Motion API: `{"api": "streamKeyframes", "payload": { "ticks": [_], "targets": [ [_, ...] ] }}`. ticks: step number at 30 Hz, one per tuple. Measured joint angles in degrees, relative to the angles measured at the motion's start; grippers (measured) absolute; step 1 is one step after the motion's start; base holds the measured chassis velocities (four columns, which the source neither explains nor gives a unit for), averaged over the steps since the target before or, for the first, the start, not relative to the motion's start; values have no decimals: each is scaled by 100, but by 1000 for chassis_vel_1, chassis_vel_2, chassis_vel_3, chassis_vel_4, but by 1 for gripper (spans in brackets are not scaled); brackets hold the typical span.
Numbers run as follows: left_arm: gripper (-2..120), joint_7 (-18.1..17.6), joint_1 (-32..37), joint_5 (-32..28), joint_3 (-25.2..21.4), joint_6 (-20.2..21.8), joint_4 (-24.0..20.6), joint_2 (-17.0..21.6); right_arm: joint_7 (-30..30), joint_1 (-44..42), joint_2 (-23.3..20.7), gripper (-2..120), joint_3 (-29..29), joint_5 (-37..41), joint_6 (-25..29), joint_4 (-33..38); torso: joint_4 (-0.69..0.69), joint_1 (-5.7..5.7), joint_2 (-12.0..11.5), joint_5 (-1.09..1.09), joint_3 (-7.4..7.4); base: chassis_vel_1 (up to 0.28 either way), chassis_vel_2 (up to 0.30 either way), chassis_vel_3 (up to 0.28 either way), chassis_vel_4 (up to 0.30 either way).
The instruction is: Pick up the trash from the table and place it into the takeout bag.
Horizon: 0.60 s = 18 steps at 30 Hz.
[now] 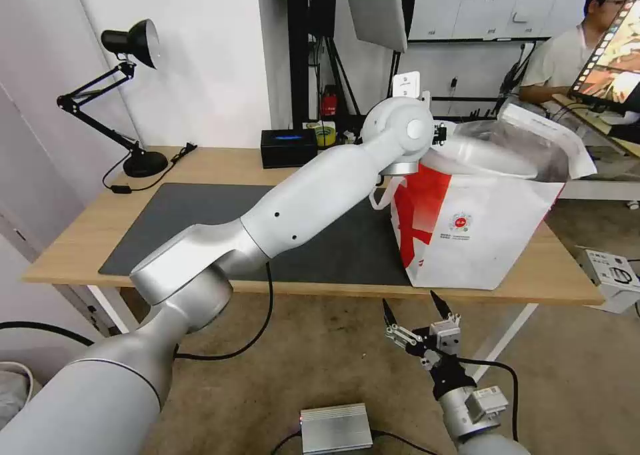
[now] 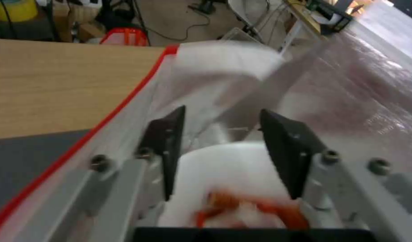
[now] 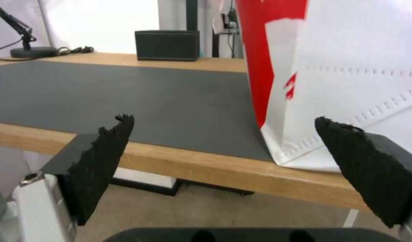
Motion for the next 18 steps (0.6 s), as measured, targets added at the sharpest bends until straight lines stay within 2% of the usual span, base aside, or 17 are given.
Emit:
{"api": "streamKeyframes", "payload": {
  "ticks": [2, 3, 5, 9, 12, 13, 14, 16, 17, 18],
  "targets": [
    [64, 11, 14, -1, 0, 0, -14, 0, 0, 0, 0, 100, 0, 0, 0, 0, 0, 0, 0, 0, 0, 0, 0, 0, 0],
    [64, 11, 14, -1, 0, 0, -14, 0, 0, 0, 0, 100, 0, 0, 0, 0, 0, 0, 0, 0, 0, 0, 0, 0, 0],
    [75, 59, 29, -1, -4, -5, -43, 2, 0, 0, 0, 100, 1, 0, 0, 0, 0, 0, 0, 0, 0, 0, 0, 0, 0],
    [84, 178, 43, 42, -8, -14, -79, 3, 0, 0, 0, 100, 0, 0, 0, 0, 0, 0, 0, 0, 0, 0, 0, 0, 0],
    [98, 603, 85, 436, -15, -139, -92, 13, 0, 0, 0, 100, 1, 0, 0, 0, 0, 0, 0, 0, 0, 0, 0, 0, 0],
    [99, 750, 99, 571, -14, -188, -93, 27, 0, 0, 0, 100, 0, 0, 0, 0, 0, 0, 0, 0, 0, 0, 0, 0, 0],
    [99, 750, 99, 571, -14, -188, -93, 27, 0, 0, 0, 100, 0, 0, 0, 0, 0, 0, 0, 0, 0, 0, 0, 0, 0],
    [100, 1274, 134, 962, 23, -431, -127, 115, 0, 0, 0, 100, 0, 0, 0, 0, 0, 0, 0, 0, 0, 0, 0, 0, 0],
    [100, 1274, 134, 962, 23, -431, -127, 115, 0, 0, 0, 100, 0, 0, 0, 0, 0, 0, 0, 0, 0, 0, 0, 0, 0],
    [100, 1549, 146, 1148, 60, -551, -156, 184, 0, 0, 0, 100, 0, 0, 0, 0, 0, 0, 0, 0, 0, 0, 0, 0, 0]
  ]
}}
